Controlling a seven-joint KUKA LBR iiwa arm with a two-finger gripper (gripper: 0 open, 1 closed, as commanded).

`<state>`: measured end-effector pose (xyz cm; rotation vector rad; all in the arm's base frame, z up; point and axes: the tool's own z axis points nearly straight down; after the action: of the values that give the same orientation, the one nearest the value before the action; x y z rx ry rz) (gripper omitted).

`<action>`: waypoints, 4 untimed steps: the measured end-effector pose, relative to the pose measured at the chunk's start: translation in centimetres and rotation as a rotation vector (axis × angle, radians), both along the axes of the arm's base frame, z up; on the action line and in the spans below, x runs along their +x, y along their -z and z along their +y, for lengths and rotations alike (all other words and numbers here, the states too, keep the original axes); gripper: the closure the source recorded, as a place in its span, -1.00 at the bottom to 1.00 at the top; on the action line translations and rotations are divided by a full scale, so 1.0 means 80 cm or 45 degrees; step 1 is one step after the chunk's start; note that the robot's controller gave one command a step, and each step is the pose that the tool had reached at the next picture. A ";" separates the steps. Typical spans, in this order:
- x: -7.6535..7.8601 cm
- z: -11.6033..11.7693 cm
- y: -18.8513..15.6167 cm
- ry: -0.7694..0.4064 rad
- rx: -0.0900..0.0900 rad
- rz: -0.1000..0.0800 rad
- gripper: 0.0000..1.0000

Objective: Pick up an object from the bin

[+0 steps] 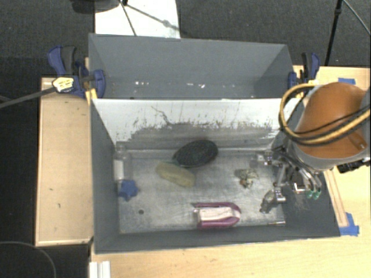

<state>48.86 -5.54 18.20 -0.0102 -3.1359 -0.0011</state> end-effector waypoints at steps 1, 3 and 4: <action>0.085 -0.009 0.049 0.048 -0.001 -0.014 -1.00; 0.091 -0.028 0.111 0.105 -0.002 -0.012 1.00; 0.089 -0.029 -0.013 0.169 -0.002 -0.021 1.00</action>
Offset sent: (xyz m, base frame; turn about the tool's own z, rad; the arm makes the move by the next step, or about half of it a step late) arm 0.0653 -0.0074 -0.0375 0.0384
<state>55.99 -7.88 19.26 -0.2195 -3.1449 0.0003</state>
